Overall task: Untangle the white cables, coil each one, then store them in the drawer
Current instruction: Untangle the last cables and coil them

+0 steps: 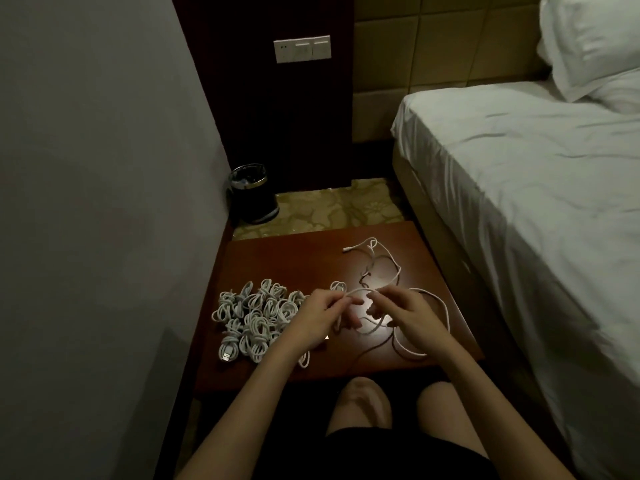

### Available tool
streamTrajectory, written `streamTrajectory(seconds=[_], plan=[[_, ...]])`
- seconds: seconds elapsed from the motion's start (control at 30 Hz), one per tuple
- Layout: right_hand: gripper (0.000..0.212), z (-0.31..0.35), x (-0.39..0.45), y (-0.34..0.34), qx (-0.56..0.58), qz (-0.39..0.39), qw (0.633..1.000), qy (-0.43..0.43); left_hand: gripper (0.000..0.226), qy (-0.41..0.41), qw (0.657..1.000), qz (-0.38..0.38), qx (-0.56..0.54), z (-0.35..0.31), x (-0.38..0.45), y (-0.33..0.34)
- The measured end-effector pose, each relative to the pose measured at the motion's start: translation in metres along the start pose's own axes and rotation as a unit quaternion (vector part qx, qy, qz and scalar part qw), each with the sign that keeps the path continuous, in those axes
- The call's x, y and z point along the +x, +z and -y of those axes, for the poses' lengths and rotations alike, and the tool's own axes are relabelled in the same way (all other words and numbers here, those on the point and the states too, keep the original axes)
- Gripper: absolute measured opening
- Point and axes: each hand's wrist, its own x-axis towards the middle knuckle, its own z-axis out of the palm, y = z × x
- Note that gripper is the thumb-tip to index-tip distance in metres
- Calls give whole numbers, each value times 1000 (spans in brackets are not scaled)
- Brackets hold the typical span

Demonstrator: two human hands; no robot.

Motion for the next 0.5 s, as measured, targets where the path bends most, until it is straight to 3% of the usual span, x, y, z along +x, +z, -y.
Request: streamTrajectory(seconds=[0.13,0.3,0.5], plan=[[25,-16,5,-8,23,-52,996,75,25,-47,997,23,-57,5,1,8],[14,-27,35,-11,-31,-81,994,67,23,-77,992,1,-99,18,18,15],[18,-29,105,-17,-29,-128,988,84,21,-99,995,1,-16,33,57,8]])
